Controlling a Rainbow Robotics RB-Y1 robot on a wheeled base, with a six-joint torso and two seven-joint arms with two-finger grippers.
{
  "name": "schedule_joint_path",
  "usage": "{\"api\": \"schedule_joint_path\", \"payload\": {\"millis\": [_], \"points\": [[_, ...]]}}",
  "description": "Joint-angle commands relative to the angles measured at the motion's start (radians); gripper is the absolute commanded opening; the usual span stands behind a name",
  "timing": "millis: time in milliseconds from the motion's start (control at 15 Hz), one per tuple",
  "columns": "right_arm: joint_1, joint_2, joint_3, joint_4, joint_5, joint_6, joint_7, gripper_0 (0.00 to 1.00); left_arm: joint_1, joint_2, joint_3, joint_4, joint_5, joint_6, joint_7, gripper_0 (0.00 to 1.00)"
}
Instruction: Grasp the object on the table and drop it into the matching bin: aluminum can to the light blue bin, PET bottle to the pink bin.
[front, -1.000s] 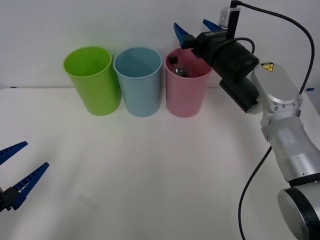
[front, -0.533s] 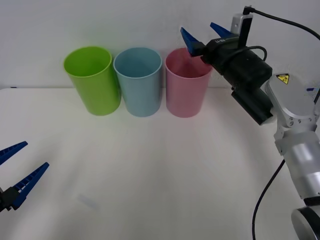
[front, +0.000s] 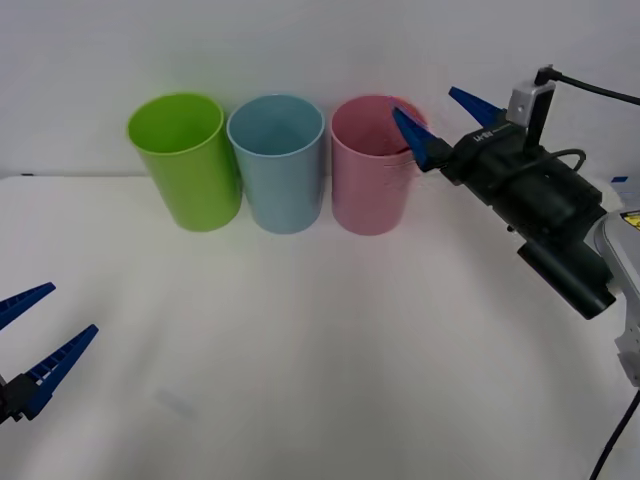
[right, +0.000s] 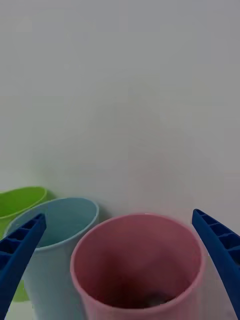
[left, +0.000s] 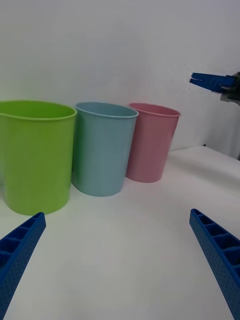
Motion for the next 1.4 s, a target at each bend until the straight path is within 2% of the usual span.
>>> {"api": "schedule_joint_path", "payload": {"millis": [67, 333, 467, 667, 867, 1400], "points": [[0.089, -0.041, -0.013, -0.067, -0.035, -0.041, 0.012, 1.0, 0.0, 0.0, 0.0, 0.0, 0.0, 0.0, 0.0, 1.0], [0.219, -0.047, -0.122, -0.112, -0.037, -0.208, 0.042, 1.0, 0.0, 0.0, 0.0, 0.0, 0.0, 0.0, 0.0, 1.0], [0.283, -0.047, -0.179, -0.115, -0.037, -0.282, 0.102, 1.0, 0.0, 0.0, 0.0, 0.0, 0.0, 0.0, 0.0, 1.0], [0.368, -0.047, -0.224, -0.115, -0.051, -0.323, 0.207, 1.0, 0.0, 0.0, 0.0, 0.0, 0.0, 0.0, 0.0, 1.0], [0.446, -0.045, -0.26, -0.115, -0.057, -0.365, 0.228, 1.0, 0.0, 0.0, 0.0, 0.0, 0.0, 0.0, 0.0, 1.0], [0.589, -0.001, -0.411, -0.115, -0.063, -0.57, 0.268, 1.0, 0.0, 0.0, 0.0, 0.0, 0.0, 0.0, 0.0, 1.0]]}}
